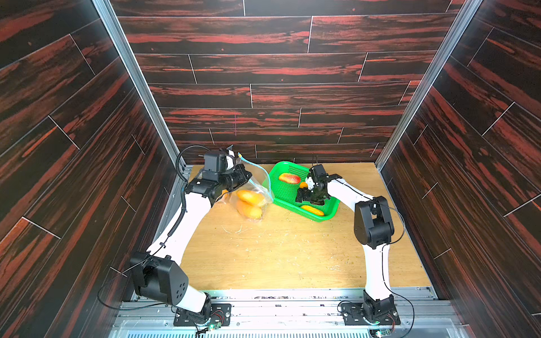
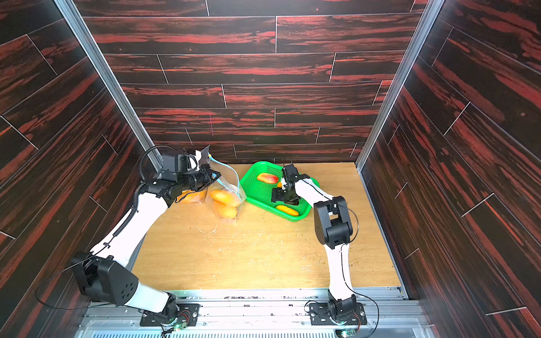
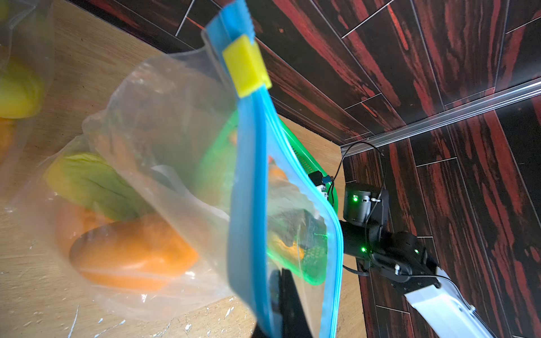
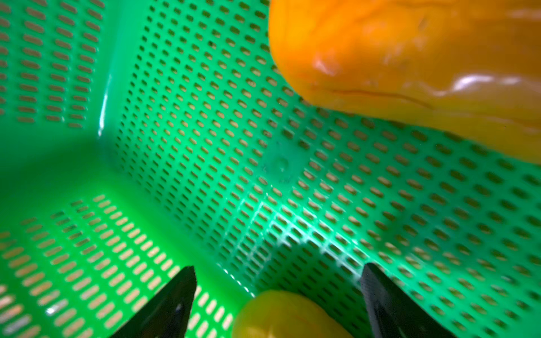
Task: Place the mango in a zip-top bag and seal the zipper
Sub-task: Pick up the mango from the basket.
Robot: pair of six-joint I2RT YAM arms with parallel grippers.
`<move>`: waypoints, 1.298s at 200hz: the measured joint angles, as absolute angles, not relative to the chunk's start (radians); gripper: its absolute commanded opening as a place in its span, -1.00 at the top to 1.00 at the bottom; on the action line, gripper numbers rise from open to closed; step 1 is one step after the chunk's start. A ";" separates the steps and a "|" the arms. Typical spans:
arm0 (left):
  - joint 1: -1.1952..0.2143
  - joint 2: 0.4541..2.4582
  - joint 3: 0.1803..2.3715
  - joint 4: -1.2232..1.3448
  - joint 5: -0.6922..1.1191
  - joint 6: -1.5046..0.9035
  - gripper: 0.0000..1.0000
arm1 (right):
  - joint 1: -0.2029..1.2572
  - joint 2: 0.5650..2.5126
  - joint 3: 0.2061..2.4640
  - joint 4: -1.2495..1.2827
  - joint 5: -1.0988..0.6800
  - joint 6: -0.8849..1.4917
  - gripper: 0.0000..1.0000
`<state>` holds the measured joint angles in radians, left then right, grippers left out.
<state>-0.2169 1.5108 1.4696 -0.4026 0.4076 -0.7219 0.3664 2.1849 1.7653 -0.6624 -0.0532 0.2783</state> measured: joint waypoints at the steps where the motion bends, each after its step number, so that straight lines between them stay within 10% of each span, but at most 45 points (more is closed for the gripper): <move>1: -0.217 1.511 1.470 -0.403 0.408 -0.722 0.99 | 0.366 2.181 1.765 -0.665 -0.048 0.267 -0.82; 170: -0.213 1.511 1.470 -0.403 0.400 -0.714 0.99 | 0.337 2.246 1.826 -0.883 -0.003 -0.327 -0.87; 235: -0.213 1.511 1.470 -0.403 0.399 -0.714 0.99 | 0.331 2.267 1.851 -0.844 0.019 -0.275 0.51; 259: -0.213 1.511 1.470 -0.403 0.399 -0.714 0.99 | 0.331 2.216 1.811 -0.804 -0.002 -0.234 0.63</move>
